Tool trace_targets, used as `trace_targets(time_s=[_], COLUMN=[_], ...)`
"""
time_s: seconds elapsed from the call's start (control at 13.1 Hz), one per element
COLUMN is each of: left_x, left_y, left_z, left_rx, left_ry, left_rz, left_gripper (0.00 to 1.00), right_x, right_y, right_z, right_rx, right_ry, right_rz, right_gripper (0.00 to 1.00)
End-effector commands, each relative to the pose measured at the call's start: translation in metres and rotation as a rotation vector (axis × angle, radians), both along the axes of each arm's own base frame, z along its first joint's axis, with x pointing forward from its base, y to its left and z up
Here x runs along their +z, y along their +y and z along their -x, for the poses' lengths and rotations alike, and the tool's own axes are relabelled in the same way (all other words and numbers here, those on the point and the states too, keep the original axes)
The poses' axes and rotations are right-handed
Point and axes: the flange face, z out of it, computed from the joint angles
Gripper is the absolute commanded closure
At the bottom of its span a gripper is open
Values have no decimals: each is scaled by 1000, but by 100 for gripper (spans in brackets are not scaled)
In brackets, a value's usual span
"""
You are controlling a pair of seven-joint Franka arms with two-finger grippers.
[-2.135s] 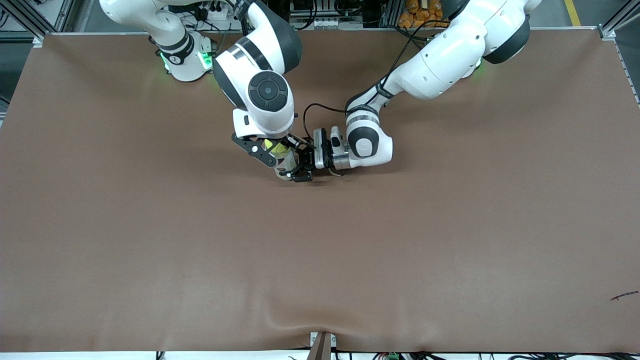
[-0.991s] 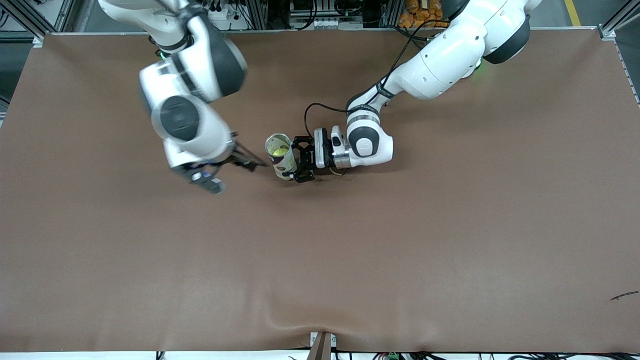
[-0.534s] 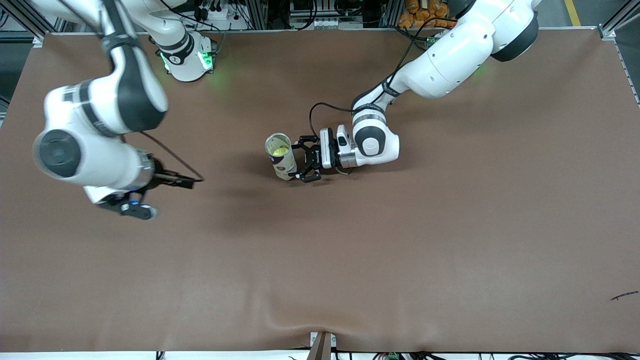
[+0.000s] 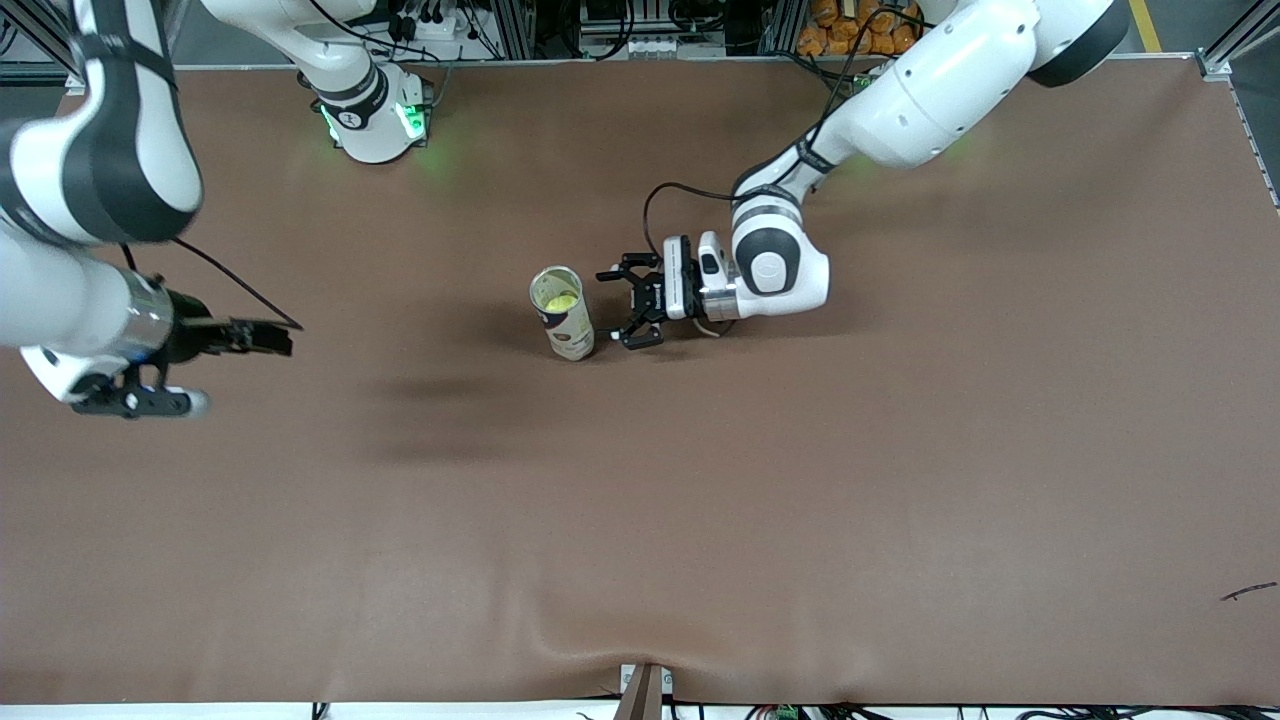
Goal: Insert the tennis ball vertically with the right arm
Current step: 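Set the can down with the left gripper while the right gripper withdraws, then open the left gripper and pull it away from the can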
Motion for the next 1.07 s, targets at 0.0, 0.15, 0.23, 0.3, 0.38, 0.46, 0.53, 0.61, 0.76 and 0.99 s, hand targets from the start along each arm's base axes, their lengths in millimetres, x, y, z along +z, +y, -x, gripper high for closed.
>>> trace_targets(time_s=[0.0, 0.15, 0.23, 0.3, 0.38, 0.46, 0.53, 0.61, 0.76, 0.99], left_x=[12, 26, 32, 32, 34, 36, 39, 43, 55, 78], left_y=[37, 58, 66, 84, 93, 106, 125, 143, 173, 204], left_z=[-18, -29, -33, -42, -48, -55, -68, -78, -98, -121], left_rx=[-37, -75, -100, -108, -147, -181, -206, -235, -293, -340], left_ry=[-25, -38, -28, -22, -17, 1, 5, 4, 23, 54], left_rz=[-55, -109, -147, -184, -183, -193, -233, -281, -345, -442], left_gripper=[0, 0, 0, 0, 0, 0, 0, 0, 0, 0], right_x=[37, 56, 67, 82, 98, 111, 118, 121, 133, 139], right_y=[-18, -50, -55, -62, -61, -60, -59, -60, -60, -54], right_z=[37, 42, 43, 47, 51, 54, 57, 59, 69, 74], right_rx=[54, 93, 106, 95, 93, 85, 62, 19, -12, -1], right_ry=[-49, -75, -77, -67, -53, -44, -32, -23, -41, -98], right_rz=[-21, -33, -36, -37, -38, -34, -26, -1, 29, 35], right_gripper=[0, 0, 0, 0, 0, 0, 0, 0, 0, 0])
